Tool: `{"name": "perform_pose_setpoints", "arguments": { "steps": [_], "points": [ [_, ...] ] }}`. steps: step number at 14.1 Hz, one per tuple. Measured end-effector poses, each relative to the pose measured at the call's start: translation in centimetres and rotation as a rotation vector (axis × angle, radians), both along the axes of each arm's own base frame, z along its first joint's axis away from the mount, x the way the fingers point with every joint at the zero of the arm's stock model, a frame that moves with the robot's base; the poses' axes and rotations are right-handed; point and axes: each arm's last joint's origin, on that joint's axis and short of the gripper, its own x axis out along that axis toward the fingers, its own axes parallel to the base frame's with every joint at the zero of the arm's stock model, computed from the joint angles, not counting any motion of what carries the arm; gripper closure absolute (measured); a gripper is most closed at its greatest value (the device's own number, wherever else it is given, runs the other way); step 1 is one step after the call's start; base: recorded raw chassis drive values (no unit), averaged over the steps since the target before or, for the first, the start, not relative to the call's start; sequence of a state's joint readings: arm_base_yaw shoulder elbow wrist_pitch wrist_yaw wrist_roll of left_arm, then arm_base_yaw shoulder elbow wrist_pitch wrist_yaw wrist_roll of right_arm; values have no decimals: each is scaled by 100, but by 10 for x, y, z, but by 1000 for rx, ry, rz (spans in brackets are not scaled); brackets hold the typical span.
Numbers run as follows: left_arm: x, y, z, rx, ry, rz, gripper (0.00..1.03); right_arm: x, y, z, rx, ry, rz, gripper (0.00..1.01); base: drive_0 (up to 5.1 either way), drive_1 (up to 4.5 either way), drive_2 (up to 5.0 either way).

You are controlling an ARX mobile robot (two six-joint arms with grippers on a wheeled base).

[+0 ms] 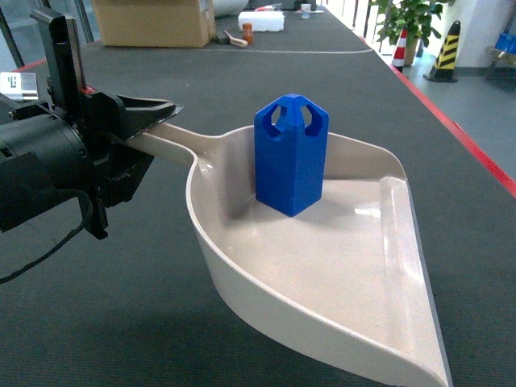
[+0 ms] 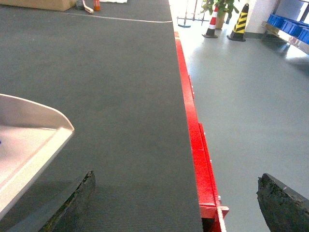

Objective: Place part in tray to right shelf

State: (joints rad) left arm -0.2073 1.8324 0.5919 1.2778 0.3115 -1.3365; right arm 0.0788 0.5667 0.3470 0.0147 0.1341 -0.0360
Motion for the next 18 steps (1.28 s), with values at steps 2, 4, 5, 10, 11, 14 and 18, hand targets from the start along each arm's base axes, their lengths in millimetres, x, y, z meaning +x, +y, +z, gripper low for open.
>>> {"name": "perform_pose_setpoints", "arguments": {
  "steps": [2, 4, 5, 10, 11, 14, 18],
  "points": [
    [0, 0, 0, 0, 0, -2, 89, 0, 0, 0, 0, 1, 0, 3, 0, 0, 0],
    [0, 0, 0, -1, -3, -2, 89, 0, 0, 0, -1, 0, 0, 3, 0, 0, 0],
    [0, 0, 0, 0, 1, -2, 89, 0, 0, 0, -2, 1, 0, 3, 0, 0, 0],
    [0, 0, 0, -1, -1, -2, 89, 0, 0, 0, -2, 0, 0, 3, 0, 0, 0],
    [0, 0, 0, -1, 0, -2, 89, 0, 0, 0, -2, 0, 0, 3, 0, 0, 0],
    [0, 0, 0, -1, 1, -3, 89, 0, 0, 0, -2, 0, 0, 3, 0, 0, 0],
    [0, 0, 0, 0, 1, -2, 89, 0, 0, 0, -2, -1, 0, 3, 0, 0, 0]
  ]
}}
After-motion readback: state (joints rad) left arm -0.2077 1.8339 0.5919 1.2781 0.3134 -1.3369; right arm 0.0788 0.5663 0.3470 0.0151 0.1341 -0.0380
